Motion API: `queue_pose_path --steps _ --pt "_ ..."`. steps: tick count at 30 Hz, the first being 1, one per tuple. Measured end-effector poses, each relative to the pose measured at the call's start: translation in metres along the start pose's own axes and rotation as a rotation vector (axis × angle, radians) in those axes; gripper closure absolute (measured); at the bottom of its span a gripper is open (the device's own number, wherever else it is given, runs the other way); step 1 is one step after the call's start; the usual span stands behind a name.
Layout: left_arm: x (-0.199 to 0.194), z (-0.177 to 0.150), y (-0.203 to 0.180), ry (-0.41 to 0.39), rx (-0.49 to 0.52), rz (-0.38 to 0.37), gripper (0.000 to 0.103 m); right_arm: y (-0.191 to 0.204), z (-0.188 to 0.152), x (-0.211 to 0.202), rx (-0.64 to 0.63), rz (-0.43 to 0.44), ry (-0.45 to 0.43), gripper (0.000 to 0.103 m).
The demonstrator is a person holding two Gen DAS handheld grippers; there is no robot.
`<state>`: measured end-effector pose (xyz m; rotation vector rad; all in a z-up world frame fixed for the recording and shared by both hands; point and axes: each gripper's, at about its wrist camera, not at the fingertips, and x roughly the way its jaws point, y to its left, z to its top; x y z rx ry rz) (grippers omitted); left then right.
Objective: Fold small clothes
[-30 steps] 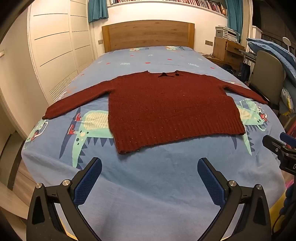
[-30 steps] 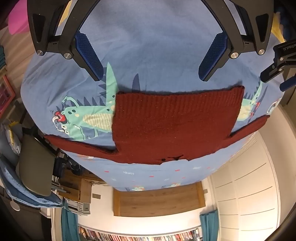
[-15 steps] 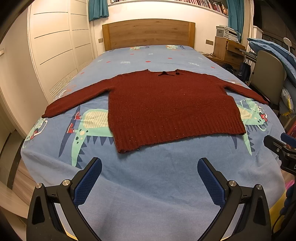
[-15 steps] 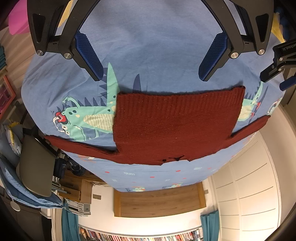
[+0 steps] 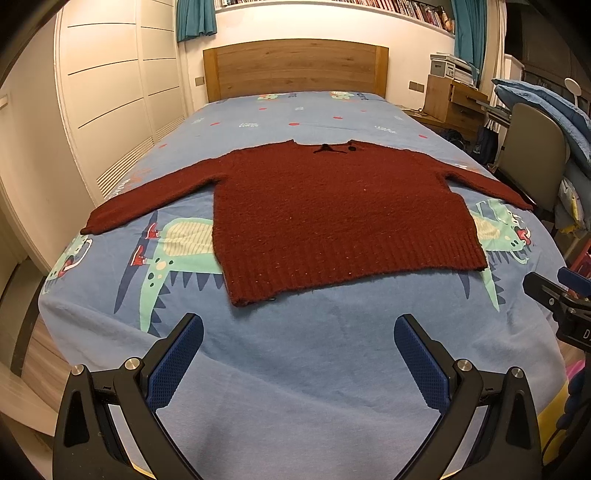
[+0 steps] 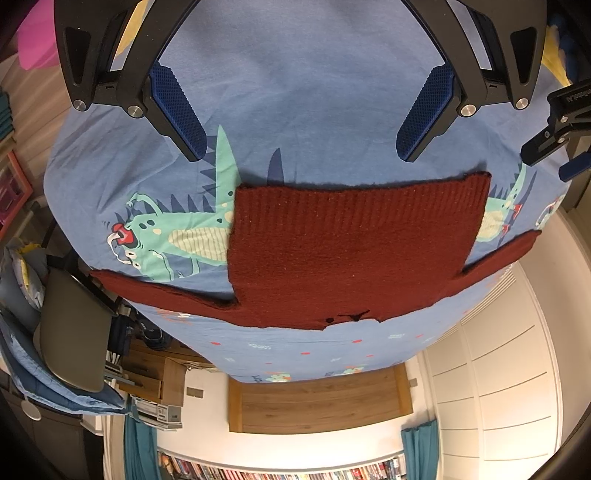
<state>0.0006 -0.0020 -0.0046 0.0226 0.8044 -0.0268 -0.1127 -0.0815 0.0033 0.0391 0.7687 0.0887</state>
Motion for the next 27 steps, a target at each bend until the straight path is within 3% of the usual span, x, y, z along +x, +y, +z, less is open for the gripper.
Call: queue_pose_path --steps 27 --pt "0.0028 0.0032 0.003 0.018 -0.013 -0.019 0.001 -0.0016 0.0038 0.0019 -0.009 -0.017 0.015 0.0"
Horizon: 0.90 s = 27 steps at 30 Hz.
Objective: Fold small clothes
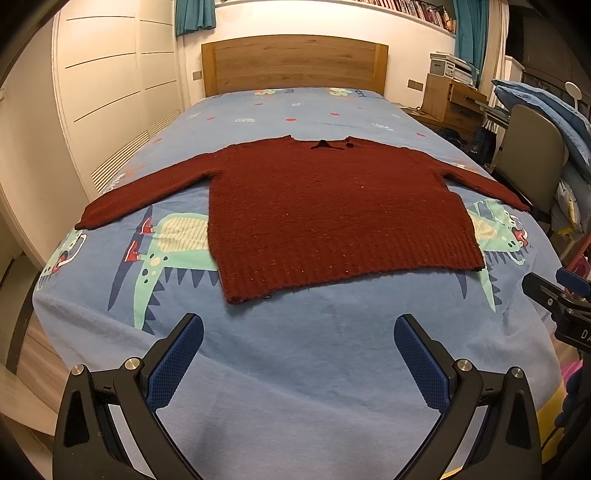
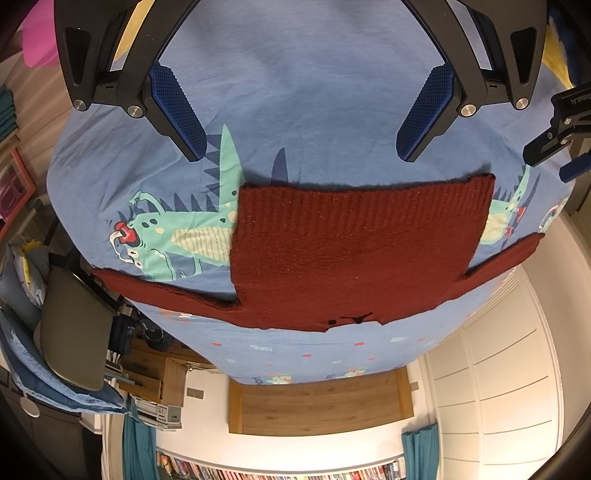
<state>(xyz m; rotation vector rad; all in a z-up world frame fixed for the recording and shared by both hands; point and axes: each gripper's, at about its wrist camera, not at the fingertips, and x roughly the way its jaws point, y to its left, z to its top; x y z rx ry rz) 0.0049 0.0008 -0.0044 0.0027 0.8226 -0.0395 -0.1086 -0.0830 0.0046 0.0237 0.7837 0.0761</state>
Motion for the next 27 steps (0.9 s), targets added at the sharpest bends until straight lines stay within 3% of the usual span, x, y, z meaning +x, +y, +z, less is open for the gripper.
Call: queue_pose_path --steps 27 --pt "0.015 0.005 0.01 0.043 -0.024 0.041 0.001 0.0 0.004 0.016 0.001 0.002 0.052 0.0"
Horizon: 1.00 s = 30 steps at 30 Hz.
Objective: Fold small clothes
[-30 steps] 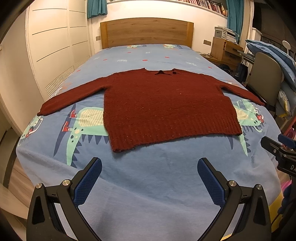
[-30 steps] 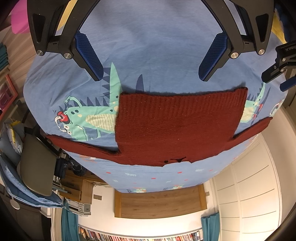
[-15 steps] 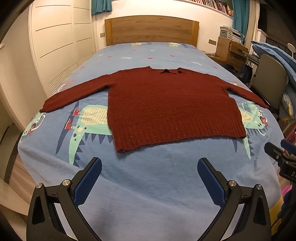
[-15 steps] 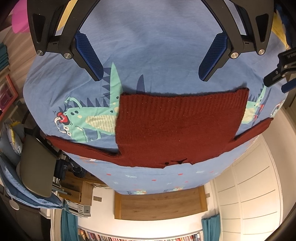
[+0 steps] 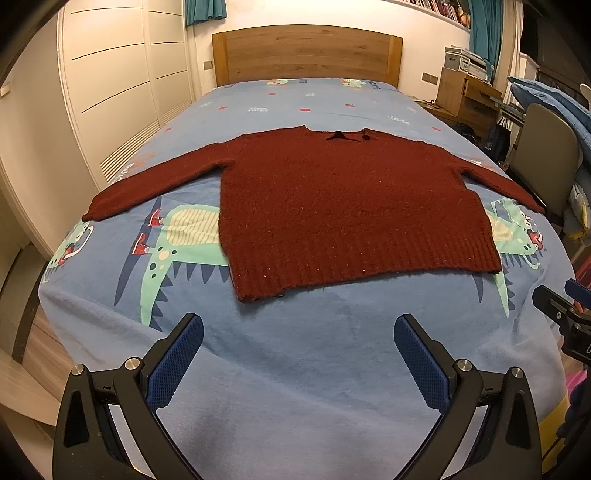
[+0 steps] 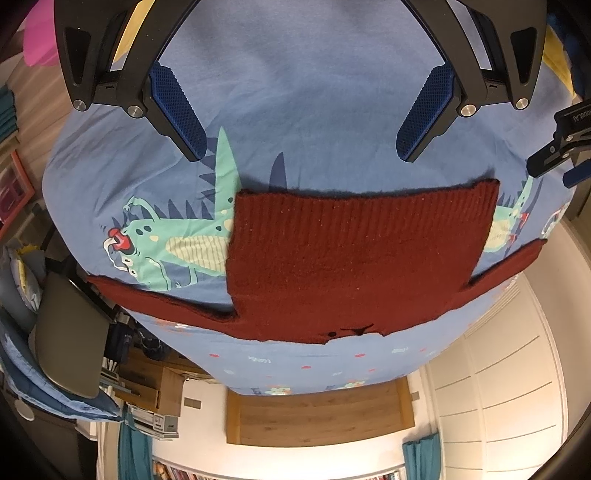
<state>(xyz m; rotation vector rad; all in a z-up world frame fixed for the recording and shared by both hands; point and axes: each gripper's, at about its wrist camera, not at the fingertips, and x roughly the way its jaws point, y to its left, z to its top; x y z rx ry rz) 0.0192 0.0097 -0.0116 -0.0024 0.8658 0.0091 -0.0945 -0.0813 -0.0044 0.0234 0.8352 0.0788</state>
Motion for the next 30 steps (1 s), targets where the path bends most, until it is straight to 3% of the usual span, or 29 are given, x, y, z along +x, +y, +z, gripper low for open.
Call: queue_pose_path --steps 18,30 --pt "0.017 0.004 0.008 0.078 -0.015 -0.011 0.001 -0.002 0.002 0.012 0.007 -0.003 0.039 0.0" --pt "0.027 0.024 0.02 0.107 -0.043 -0.023 0.001 -0.039 0.033 0.026 0.09 -0.011 0.031 0.0"
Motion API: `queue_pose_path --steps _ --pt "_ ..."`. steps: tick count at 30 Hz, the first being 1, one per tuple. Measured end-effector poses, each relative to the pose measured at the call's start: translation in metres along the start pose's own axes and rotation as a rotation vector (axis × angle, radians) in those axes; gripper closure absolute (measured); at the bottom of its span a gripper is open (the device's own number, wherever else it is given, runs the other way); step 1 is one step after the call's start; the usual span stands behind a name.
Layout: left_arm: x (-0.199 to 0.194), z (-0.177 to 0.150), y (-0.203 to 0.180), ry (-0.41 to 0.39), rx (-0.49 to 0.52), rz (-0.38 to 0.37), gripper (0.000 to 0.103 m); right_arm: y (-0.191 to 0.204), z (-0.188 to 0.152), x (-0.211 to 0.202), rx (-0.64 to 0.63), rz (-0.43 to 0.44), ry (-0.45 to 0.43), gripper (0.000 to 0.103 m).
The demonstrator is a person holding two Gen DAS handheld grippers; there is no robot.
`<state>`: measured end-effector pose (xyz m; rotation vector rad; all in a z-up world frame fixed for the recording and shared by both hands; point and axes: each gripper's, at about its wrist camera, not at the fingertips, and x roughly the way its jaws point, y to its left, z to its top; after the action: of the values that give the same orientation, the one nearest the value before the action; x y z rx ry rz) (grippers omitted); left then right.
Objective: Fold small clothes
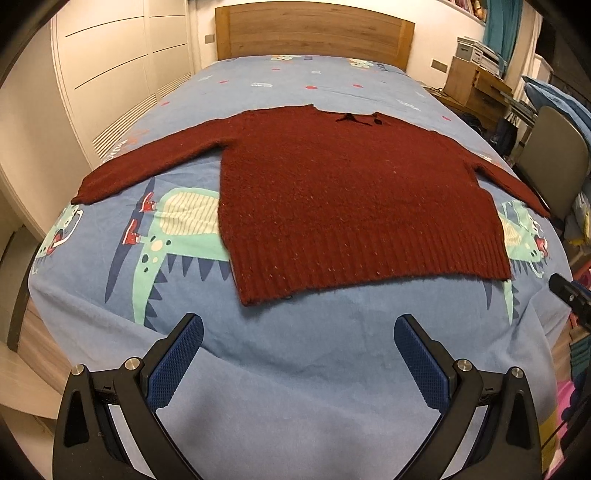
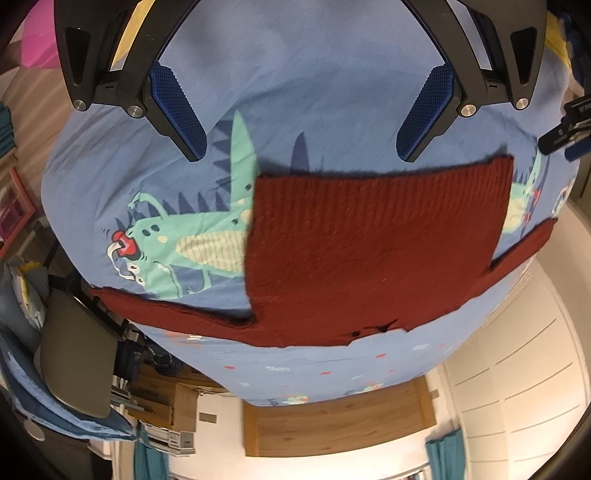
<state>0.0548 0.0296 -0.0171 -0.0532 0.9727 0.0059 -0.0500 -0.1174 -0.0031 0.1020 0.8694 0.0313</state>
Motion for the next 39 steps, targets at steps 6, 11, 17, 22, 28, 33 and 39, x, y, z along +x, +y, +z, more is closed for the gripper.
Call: queue_pose_path --steps 6,11,17,22,28,33,39 --pt "0.008 0.015 0.007 0.014 -0.031 0.011 0.001 -0.024 0.027 0.015 0.052 0.011 -0.009 0.0" --pt "0.018 0.031 0.017 0.041 -0.08 0.02 0.001 -0.06 0.057 0.037 0.126 0.027 -0.035 0.0" --pt "0.026 0.054 0.03 0.037 -0.151 0.069 0.001 -0.125 0.091 0.08 0.256 0.036 -0.054 0.0" --pt "0.029 0.077 0.039 0.006 -0.216 0.14 0.001 -0.186 0.115 0.126 0.411 0.048 -0.045 0.001" --pt "0.035 0.099 0.041 -0.023 -0.202 0.162 0.001 -0.243 0.134 0.169 0.553 0.069 -0.04 0.003" --pt "0.041 0.11 0.039 -0.014 -0.196 0.145 0.001 -0.285 0.146 0.194 0.669 0.086 -0.051 0.01" --pt "0.054 0.114 0.041 0.045 -0.208 0.122 0.001 -0.33 0.153 0.217 0.831 0.145 -0.094 0.024"
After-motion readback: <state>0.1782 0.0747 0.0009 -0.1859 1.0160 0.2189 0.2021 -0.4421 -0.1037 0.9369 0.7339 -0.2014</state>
